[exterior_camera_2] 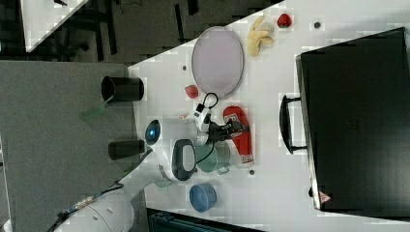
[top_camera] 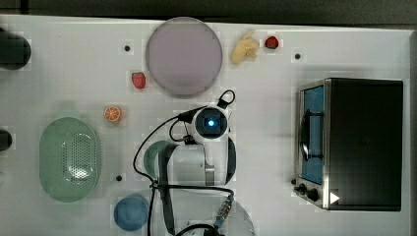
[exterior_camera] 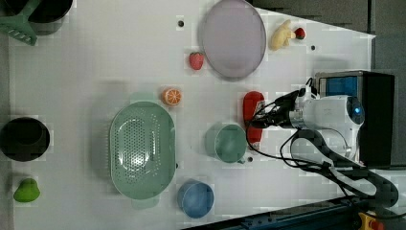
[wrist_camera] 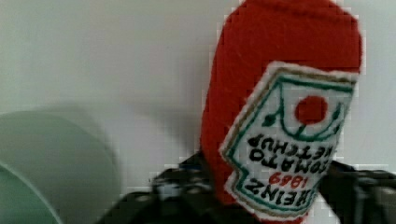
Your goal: Pick Ketchup from the table and place it in strainer.
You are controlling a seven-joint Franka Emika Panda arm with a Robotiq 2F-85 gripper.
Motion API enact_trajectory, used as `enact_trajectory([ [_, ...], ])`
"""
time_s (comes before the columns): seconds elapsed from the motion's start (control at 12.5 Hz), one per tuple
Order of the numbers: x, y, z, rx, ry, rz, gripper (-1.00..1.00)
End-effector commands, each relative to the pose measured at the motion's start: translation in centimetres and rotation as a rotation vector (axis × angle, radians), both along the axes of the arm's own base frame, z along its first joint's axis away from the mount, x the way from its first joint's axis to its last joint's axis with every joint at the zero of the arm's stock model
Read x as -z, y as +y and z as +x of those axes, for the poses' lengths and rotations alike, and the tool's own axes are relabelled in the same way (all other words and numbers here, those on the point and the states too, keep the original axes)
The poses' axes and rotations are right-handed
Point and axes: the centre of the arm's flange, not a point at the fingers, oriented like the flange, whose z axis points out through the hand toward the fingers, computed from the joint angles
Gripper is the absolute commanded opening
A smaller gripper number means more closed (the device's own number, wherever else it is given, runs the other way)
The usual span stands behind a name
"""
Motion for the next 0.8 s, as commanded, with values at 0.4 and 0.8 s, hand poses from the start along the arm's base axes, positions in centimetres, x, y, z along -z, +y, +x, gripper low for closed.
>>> enact_trajectory([
  [0.4,-9.8,0.2,2.7,0.024,-0.099,-0.022,0.22],
  [0.8,-23.0,3.1,1.5,0.006,-0.033,-0.068,0.22],
])
